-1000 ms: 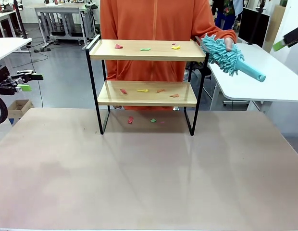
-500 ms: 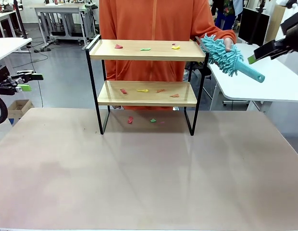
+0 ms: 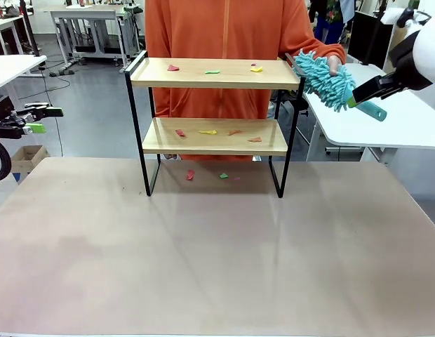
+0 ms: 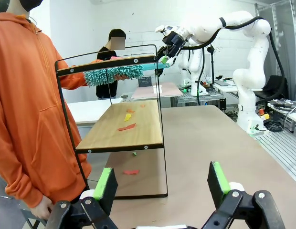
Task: Clean the shelf.
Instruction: Pick up the Duster handed by the human.
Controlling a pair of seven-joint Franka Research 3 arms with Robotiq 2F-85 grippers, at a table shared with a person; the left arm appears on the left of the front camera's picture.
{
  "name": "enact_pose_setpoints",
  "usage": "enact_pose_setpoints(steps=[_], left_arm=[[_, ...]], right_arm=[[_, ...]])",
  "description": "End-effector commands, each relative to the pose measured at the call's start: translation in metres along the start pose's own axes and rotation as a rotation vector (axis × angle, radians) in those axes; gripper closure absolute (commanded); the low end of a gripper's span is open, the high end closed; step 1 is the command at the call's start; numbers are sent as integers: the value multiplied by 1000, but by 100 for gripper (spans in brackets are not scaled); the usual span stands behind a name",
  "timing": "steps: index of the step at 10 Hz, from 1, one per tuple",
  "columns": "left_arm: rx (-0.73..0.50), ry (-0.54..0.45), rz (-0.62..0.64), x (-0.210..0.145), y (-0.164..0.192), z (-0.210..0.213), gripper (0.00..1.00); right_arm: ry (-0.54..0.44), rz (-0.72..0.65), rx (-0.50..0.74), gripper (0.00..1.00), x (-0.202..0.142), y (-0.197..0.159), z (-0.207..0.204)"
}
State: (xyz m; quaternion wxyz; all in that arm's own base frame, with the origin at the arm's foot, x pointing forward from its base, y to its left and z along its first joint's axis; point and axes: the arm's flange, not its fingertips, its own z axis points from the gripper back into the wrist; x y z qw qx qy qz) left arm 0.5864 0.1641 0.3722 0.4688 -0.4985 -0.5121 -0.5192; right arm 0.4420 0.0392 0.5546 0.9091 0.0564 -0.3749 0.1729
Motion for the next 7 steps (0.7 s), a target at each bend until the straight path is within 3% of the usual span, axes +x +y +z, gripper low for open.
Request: enact_pose_setpoints(steps=[1,7], left_arm=[[-2,1,-7,1,0,0,0],[-2,1,-7,1,0,0,0]], right_arm=[[17,-22,-14,0,4,-3,-11],[42,-19,-25,0,7,-11,-23]])
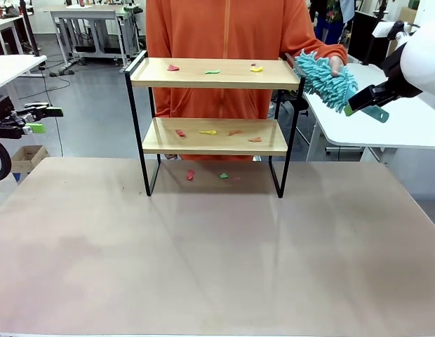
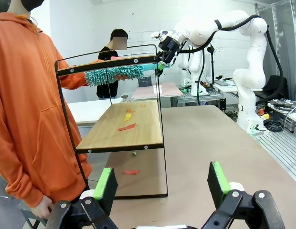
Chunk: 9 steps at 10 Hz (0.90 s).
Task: Clean the shelf.
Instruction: Pick up the Duster handed by the human.
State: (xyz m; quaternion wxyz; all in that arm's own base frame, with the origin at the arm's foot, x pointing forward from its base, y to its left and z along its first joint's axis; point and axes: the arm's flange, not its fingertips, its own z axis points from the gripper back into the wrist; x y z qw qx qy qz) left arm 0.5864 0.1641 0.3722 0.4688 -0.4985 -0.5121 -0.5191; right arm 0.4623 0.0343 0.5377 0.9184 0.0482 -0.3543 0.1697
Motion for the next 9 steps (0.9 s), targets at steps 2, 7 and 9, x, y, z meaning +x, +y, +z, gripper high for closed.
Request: enact_pose_setpoints(steps=[2,7,9], left_arm=[[-2,1,-7,1,0,0,0],[-2,1,-7,1,0,0,0],[-2,1,-7,1,0,0,0]], right_arm=[[7,-27,-15,60,9,-3,2],[52,-49,-36,100,11,-9,6],[57,-68,-62,100,12,-7,10]])
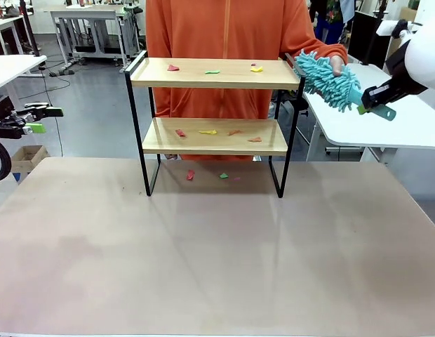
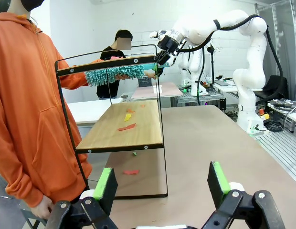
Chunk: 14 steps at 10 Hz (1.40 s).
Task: Clean the shelf.
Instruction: Pick up the Duster handed by the human, then clean the specific section of the Shelf indicated by the human with the Duster.
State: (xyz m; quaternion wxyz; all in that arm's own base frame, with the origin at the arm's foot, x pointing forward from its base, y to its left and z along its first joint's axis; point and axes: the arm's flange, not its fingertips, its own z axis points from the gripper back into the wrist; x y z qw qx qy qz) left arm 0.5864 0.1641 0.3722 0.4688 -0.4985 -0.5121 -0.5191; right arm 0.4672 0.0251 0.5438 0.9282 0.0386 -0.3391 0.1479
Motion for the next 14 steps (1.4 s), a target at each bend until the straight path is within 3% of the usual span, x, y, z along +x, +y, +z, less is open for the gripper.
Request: enact_pose_setpoints(steps=[1,5,6,7,14], left_arm=[[-2,1,-7,1,0,0,0],[-2,1,-7,1,0,0,0],[-2,1,-7,1,0,0,0],[-2,1,-7,1,0,0,0],[-2,1,-7,1,0,0,0]], right_arm=[[24,-51,-49,100,7,4,9],[17,-153,-87,100,4,2,9],[46,-89,-123,92,7,4,5],[29,-106,-56,92,1,-3,5],[29,-106,-56,92,1,-3,5]])
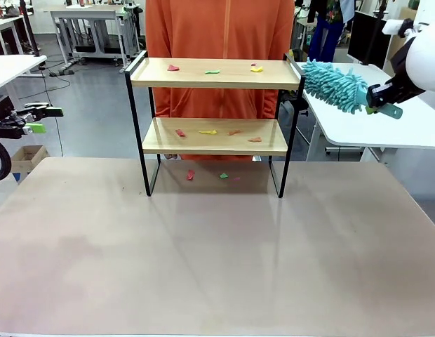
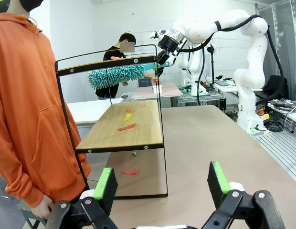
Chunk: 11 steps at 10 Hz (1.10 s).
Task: Clean the shelf.
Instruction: Clean the specific section of the Shelf indicated by the human with the Duster.
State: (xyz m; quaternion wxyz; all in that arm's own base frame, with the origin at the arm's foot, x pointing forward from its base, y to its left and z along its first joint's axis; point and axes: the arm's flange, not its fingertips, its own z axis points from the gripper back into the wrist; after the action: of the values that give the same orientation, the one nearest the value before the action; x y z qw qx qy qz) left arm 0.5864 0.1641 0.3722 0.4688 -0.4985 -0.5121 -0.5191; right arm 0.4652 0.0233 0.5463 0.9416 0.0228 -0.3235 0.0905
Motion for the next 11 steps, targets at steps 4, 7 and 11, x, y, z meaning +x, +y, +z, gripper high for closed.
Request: enact_pose_setpoints(steps=[4,7,11], left_arm=[[-2,1,-7,1,0,0,0],[-2,1,-7,1,0,0,0],[-2,1,-7,1,0,0,0]], right_arm=[[8,23,2,87,-2,-14,12],[75,188,3,87,-22,-70,61],[240,549,49,87,-66,-97,122]])
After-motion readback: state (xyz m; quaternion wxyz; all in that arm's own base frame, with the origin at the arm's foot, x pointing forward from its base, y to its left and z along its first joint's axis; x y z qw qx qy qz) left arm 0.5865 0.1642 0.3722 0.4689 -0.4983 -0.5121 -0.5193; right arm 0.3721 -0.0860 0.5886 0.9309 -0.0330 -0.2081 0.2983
